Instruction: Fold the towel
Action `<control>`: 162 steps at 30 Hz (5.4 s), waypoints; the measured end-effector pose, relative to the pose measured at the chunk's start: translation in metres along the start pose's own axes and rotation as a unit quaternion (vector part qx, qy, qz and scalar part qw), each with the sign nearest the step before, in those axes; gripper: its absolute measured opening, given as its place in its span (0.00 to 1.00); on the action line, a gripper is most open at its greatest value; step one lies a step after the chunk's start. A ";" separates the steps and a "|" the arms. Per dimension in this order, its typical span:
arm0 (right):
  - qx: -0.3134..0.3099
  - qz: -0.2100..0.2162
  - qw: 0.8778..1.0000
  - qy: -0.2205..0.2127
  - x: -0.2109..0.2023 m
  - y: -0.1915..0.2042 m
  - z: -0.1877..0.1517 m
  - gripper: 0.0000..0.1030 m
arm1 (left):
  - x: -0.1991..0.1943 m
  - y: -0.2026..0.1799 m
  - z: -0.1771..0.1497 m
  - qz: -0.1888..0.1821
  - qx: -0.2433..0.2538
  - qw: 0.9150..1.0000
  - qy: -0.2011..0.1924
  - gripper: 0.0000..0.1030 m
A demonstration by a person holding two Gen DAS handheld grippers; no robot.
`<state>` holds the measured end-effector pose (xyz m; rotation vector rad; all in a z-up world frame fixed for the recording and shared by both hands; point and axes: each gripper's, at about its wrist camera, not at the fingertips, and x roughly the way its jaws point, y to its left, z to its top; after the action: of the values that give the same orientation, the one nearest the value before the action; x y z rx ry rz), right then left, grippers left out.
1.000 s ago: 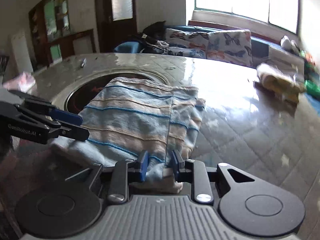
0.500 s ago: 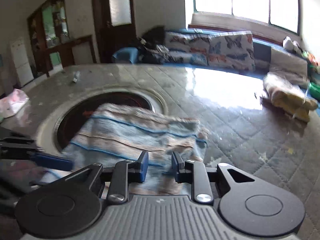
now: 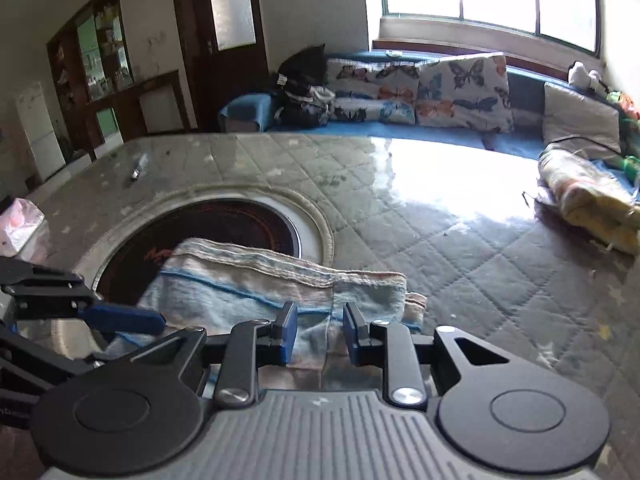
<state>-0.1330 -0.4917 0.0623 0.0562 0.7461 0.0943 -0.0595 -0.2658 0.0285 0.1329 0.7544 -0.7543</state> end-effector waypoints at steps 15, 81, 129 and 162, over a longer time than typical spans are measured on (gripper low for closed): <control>0.024 -0.003 1.000 0.004 0.026 -0.020 0.012 0.22 | 0.039 0.016 0.036 0.024 -0.013 1.000 0.005 0.45; 0.177 0.029 0.982 -0.052 -0.046 -0.024 -0.071 0.16 | -0.023 0.049 -0.035 0.007 -0.163 0.986 0.016 0.35; 0.210 -0.059 0.962 -0.164 -0.161 -0.049 -0.089 0.15 | -0.034 -0.054 0.028 -0.051 -0.036 0.998 -0.025 0.10; 0.217 -0.087 0.966 -0.113 -0.114 -0.107 -0.088 0.15 | 0.036 -0.077 0.036 -0.025 -0.029 0.999 0.025 0.10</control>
<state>-0.2686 -0.6090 0.0659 0.4117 0.5300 -0.2411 -0.0722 -0.3563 0.0426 0.0814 0.8279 -0.7778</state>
